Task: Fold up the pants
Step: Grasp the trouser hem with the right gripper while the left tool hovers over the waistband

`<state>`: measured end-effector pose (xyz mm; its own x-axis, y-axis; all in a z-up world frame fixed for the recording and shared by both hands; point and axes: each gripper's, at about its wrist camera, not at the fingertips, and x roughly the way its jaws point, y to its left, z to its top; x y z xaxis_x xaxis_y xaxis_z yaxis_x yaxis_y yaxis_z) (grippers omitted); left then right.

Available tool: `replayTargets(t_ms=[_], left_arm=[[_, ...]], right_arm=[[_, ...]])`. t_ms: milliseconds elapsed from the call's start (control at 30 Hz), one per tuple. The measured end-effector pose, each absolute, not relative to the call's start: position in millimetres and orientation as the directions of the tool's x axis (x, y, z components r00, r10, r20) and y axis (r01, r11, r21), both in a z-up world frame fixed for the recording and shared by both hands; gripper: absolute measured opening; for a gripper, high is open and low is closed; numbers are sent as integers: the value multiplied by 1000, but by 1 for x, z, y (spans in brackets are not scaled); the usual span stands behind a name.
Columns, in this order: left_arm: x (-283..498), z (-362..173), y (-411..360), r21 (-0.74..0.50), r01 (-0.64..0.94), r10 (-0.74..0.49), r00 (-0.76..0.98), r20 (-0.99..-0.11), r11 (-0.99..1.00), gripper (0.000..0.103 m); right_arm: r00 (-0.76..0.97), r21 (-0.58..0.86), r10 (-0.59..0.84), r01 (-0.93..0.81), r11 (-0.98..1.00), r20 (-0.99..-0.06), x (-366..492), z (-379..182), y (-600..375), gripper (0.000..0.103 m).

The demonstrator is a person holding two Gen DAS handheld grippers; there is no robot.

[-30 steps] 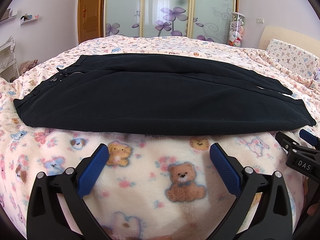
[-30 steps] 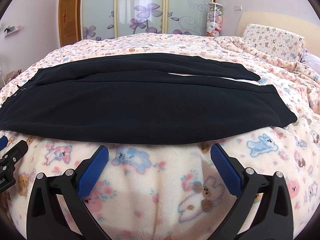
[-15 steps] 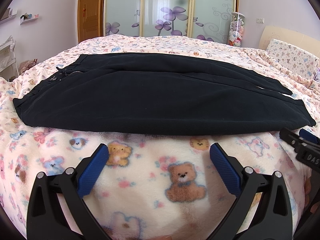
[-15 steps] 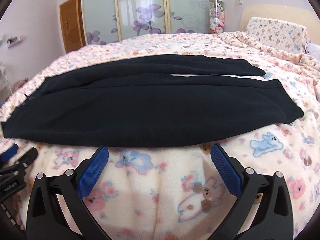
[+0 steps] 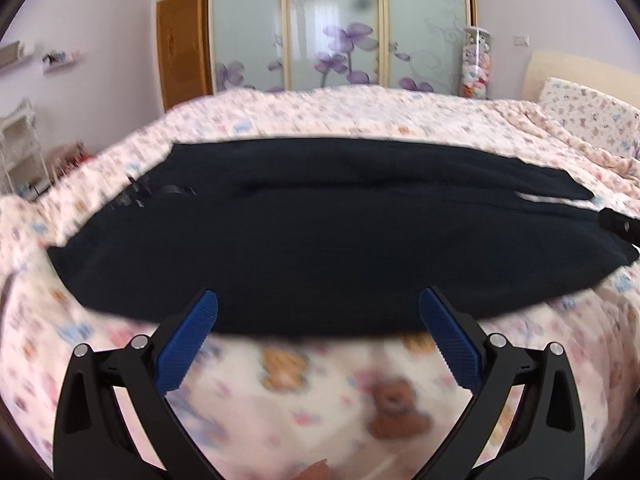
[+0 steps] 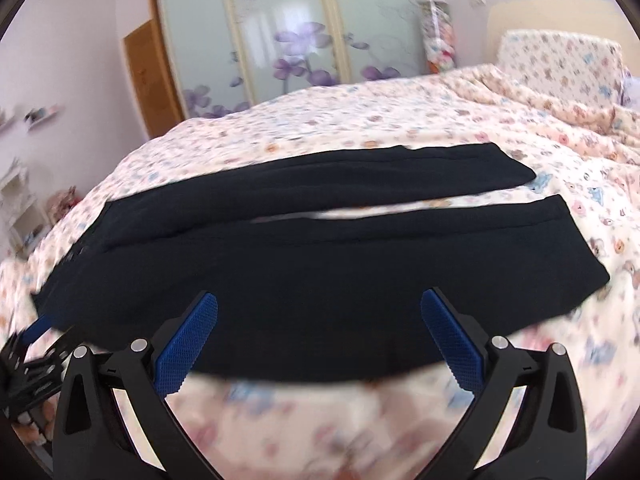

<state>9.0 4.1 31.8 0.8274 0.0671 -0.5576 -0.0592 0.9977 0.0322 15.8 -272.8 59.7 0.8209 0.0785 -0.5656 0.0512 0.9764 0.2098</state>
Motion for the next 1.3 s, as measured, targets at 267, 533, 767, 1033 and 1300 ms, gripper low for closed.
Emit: replayTargets(t_ms=[267, 533, 767, 1033, 1300], left_arm=[[34, 63, 32, 51, -167, 172, 873, -456, 985, 101], [22, 55, 39, 181, -329, 373, 864, -338, 927, 101], [24, 47, 41, 162, -305, 344, 869, -355, 939, 101], [38, 35, 38, 195, -282, 340, 845, -413, 939, 101], [40, 32, 41, 181, -267, 321, 842, -435, 946, 101]], right_arm=[[768, 263, -27, 252, 931, -639, 127, 92, -347, 102], [660, 322, -133, 521, 791, -740, 255, 78, -419, 76], [581, 297, -220, 662, 688, -783, 310, 41, -449, 67], [415, 39, -415, 743, 668, -810, 353, 15, -436, 65], [436, 92, -397, 757, 647, -808, 335, 3, -441, 21]])
